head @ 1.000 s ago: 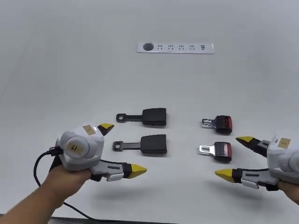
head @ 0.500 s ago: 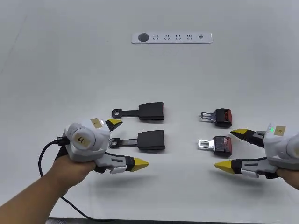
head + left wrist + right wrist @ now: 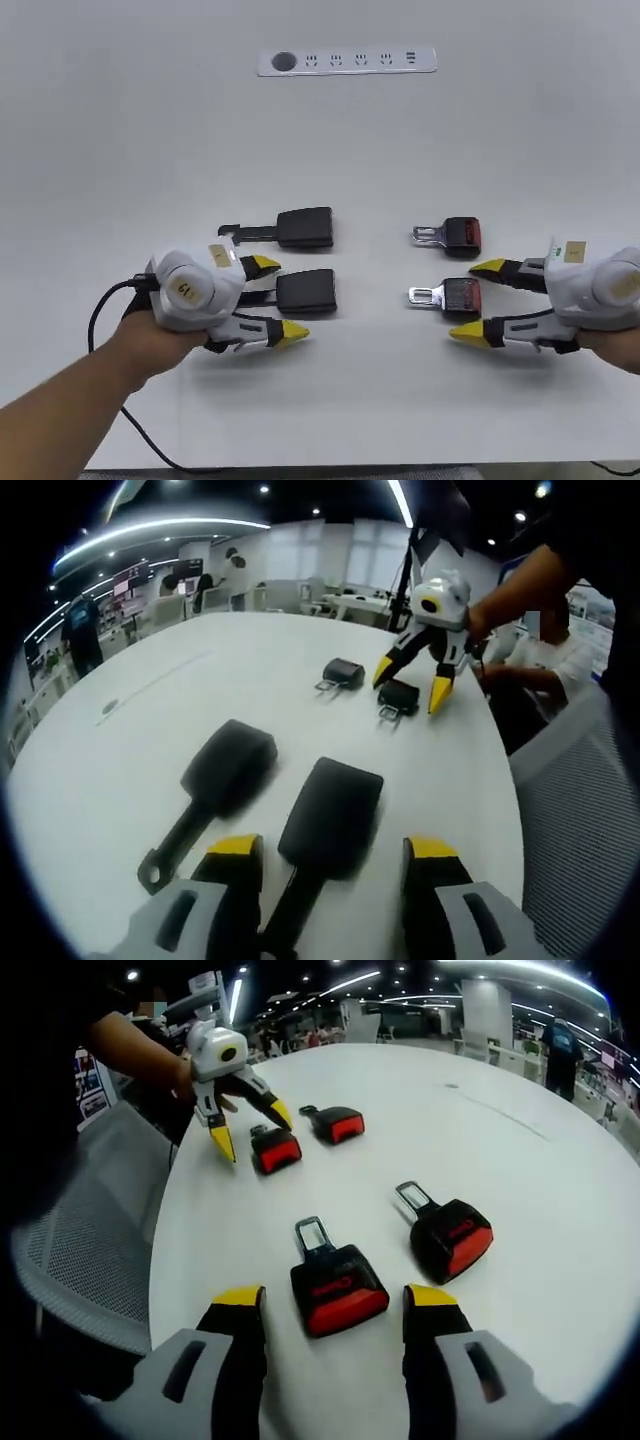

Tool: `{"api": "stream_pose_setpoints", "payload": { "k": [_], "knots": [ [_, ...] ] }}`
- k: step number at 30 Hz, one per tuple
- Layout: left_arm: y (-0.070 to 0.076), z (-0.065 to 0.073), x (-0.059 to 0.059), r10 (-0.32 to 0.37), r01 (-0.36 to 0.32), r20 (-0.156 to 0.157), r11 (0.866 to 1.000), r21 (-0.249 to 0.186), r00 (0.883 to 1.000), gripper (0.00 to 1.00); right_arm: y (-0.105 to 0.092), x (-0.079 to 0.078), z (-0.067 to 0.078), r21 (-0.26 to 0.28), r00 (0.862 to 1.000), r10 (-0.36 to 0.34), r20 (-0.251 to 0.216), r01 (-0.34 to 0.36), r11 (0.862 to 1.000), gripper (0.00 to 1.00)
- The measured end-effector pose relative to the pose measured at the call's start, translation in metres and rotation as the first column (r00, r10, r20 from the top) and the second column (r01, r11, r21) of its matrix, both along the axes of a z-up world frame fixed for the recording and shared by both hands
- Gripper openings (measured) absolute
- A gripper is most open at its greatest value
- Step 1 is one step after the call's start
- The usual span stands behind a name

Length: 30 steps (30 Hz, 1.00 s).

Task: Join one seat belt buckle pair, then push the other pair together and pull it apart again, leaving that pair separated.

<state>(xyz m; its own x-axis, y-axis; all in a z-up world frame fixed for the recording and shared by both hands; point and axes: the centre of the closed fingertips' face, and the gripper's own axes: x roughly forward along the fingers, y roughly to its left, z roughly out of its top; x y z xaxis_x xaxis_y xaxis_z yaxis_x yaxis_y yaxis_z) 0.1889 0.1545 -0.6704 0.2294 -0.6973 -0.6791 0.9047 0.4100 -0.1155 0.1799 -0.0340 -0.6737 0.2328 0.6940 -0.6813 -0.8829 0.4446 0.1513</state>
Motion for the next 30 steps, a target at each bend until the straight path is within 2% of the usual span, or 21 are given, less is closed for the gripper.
{"api": "stream_pose_setpoints", "payload": {
  "k": [2,4,5,6,7,8,9,10,14,17,18,20,21,23,30],
  "knots": [
    [-0.002,-0.001,-0.001,-0.027,0.027,0.012,1.0,0.009,1.0,0.59,0.001,-0.002,0.003,-0.009,1.0,0.025,0.012,-0.025,1.0,0.5],
    [-0.005,-0.001,-0.001,-0.04,0.04,0.007,0.999,0.009,0.999,0.58,-0.001,-0.002,0.002,-0.014,0.999,0.046,0.024,-0.045,0.999,0.5],
    [-0.008,-0.001,-0.002,-0.073,0.073,0.021,0.997,0.006,0.997,0.58,-0.003,0.0,0.0,-0.013,0.998,0.054,0.027,-0.053,0.998,0.5],
    [-0.008,-0.002,-0.003,-0.1,0.099,0.03,0.995,0.021,0.995,0.56,-0.005,0.0,0.0,-0.013,0.998,0.055,0.027,-0.055,0.998,0.49],
    [-0.007,-0.005,-0.005,-0.114,0.113,0.019,0.993,0.044,0.993,0.55,-0.005,0.001,0.0,-0.012,0.998,0.055,0.025,-0.055,0.998,0.49],
    [-0.008,-0.006,-0.005,-0.123,0.122,0.018,0.992,0.045,0.992,0.52,-0.005,0.001,0.0,-0.011,0.998,0.058,0.023,-0.058,0.998,0.49],
    [-0.01,-0.005,-0.004,-0.146,0.144,0.038,0.989,0.037,0.989,0.51,-0.005,0.001,0.0,-0.014,0.998,0.063,0.025,-0.063,0.998,0.48],
    [-0.009,-0.006,-0.005,-0.153,0.152,0.033,0.987,0.043,0.988,0.49,-0.005,0.001,0.001,-0.018,0.997,0.069,0.027,-0.068,0.997,0.48],
    [-0.006,-0.006,0.001,-0.166,0.164,0.042,0.985,0.056,0.985,0.42,-0.009,0.003,-0.002,-0.034,0.996,0.081,0.034,-0.08,0.996,0.43],
    [-0.002,-0.007,0.006,-0.197,0.19,0.075,0.978,0.086,0.978,0.35,-0.008,0.004,-0.003,-0.038,0.996,0.088,0.03,-0.087,0.996,0.42],
    [-0.003,-0.008,0.006,-0.201,0.196,0.067,0.977,0.079,0.977,0.35,-0.009,0.004,-0.003,-0.04,0.995,0.093,0.031,-0.091,0.995,0.41],
    [-0.003,-0.009,0.006,-0.219,0.213,0.073,0.974,0.075,0.973,0.35,-0.009,0.004,-0.004,-0.043,0.995,0.096,0.028,-0.095,0.995,0.35],
    [-0.002,-0.009,0.006,-0.22,0.215,0.073,0.974,0.072,0.973,0.35,-0.011,0.004,-0.006,-0.062,0.994,0.106,0.037,-0.104,0.993,0.34],
    [-0.002,-0.009,0.006,-0.233,0.228,0.076,0.971,0.068,0.97,0.35,-0.01,0.005,-0.007,-0.05,0.993,0.11,0.033,-0.108,0.993,0.34],
    [0.0,-0.013,0.005,-0.271,0.264,0.066,0.959,0.1,0.96,0.34,-0.007,0.006,-0.01,-0.08,0.99,0.139,0.023,-0.137,0.987,0.33]
  ]
}}
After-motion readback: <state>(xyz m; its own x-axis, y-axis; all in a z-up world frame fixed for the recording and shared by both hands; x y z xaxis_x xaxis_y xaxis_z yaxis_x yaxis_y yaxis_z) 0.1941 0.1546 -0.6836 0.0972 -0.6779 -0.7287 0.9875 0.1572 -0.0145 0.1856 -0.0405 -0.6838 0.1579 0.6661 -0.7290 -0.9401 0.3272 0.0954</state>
